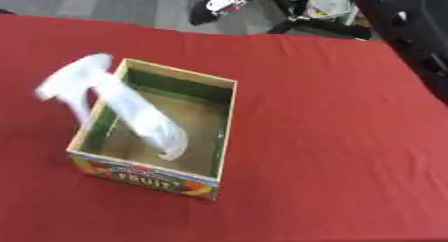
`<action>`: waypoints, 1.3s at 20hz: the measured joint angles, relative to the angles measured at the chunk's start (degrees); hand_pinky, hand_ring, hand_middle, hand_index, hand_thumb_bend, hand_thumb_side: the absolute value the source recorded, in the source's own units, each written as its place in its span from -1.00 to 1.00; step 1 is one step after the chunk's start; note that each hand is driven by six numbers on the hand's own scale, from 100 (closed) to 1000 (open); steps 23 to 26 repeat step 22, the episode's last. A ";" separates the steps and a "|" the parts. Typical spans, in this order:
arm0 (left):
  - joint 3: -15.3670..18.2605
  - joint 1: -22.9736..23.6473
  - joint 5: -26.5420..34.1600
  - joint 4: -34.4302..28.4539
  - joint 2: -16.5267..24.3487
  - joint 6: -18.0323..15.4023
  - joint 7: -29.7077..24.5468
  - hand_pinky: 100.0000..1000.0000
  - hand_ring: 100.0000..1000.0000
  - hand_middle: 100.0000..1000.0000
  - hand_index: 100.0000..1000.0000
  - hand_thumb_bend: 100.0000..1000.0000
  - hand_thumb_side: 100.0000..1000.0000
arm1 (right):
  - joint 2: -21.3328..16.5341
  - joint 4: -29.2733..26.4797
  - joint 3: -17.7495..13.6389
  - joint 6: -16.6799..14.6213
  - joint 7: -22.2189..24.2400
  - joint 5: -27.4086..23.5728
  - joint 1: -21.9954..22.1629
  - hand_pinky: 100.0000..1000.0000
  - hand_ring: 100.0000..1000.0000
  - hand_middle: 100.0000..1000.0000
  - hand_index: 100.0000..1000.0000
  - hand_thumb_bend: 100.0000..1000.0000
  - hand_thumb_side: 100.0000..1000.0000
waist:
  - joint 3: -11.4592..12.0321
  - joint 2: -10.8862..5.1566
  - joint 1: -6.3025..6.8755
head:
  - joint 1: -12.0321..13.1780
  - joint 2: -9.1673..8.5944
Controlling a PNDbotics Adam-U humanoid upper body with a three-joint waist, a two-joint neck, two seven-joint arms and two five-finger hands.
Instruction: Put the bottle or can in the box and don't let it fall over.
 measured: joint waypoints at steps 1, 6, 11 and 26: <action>0.00 0.00 0.00 0.00 0.00 0.01 0.01 0.28 0.52 0.51 0.50 -0.88 0.24 | -0.06 -0.01 -0.04 0.06 -0.26 0.16 0.15 0.56 0.52 0.44 0.53 -0.02 -0.87 | -0.01 0.00 0.07 | 0.02 0.00; 0.01 0.15 -0.05 0.00 -0.01 0.05 0.06 0.28 0.52 0.51 0.50 -0.88 0.23 | -1.13 0.05 -2.68 0.26 -3.67 0.97 0.63 0.55 0.48 0.40 0.52 -0.26 -0.82 | -0.25 -0.22 0.66 | 0.25 -0.05; 0.05 0.57 -0.23 0.00 -0.01 0.04 0.06 0.28 0.52 0.51 0.50 -0.89 0.22 | -3.96 0.85 -7.12 0.63 -9.34 1.51 3.15 0.55 0.46 0.40 0.55 -0.79 -0.68 | -0.56 -0.65 1.57 | 0.76 -0.27; 0.39 1.62 -0.25 0.00 -0.53 -0.23 0.35 0.27 0.52 0.51 0.50 -0.90 0.20 | -11.93 1.06 -15.73 1.50 -22.42 -4.32 14.62 0.54 0.46 0.39 0.59 -0.72 -0.70 | -0.23 -0.60 5.09 | 1.17 -1.26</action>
